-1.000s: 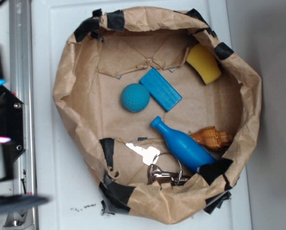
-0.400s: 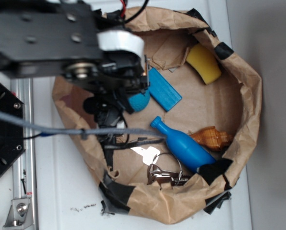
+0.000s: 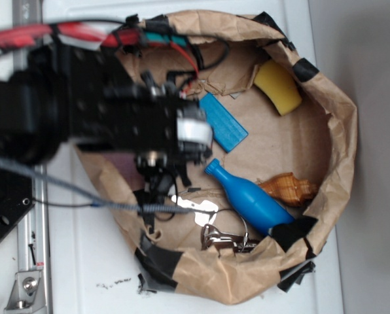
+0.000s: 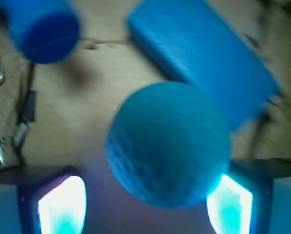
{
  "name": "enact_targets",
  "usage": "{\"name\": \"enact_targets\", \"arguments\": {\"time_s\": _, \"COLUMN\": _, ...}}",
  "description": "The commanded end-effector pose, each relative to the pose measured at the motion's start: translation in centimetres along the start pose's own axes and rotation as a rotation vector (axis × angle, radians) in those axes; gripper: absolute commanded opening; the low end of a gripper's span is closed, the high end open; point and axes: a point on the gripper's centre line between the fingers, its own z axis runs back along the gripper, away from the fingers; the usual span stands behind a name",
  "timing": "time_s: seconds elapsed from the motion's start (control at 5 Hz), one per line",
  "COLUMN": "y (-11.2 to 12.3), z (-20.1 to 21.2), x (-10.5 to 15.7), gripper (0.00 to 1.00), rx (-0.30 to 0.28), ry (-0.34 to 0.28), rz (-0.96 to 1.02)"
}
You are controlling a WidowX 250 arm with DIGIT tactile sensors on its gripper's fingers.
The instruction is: Grab the blue ball.
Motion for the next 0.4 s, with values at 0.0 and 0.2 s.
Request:
{"name": "enact_targets", "arguments": {"time_s": 0.0, "y": 0.7, "z": 1.8, "x": 2.0, "gripper": 0.0, "rx": 0.049, "ry": -0.039, "rz": 0.036}}
{"name": "enact_targets", "arguments": {"time_s": 0.2, "y": 3.1, "z": 6.6, "x": 0.8, "gripper": 0.0, "rx": 0.097, "ry": 0.025, "rz": 0.171}}
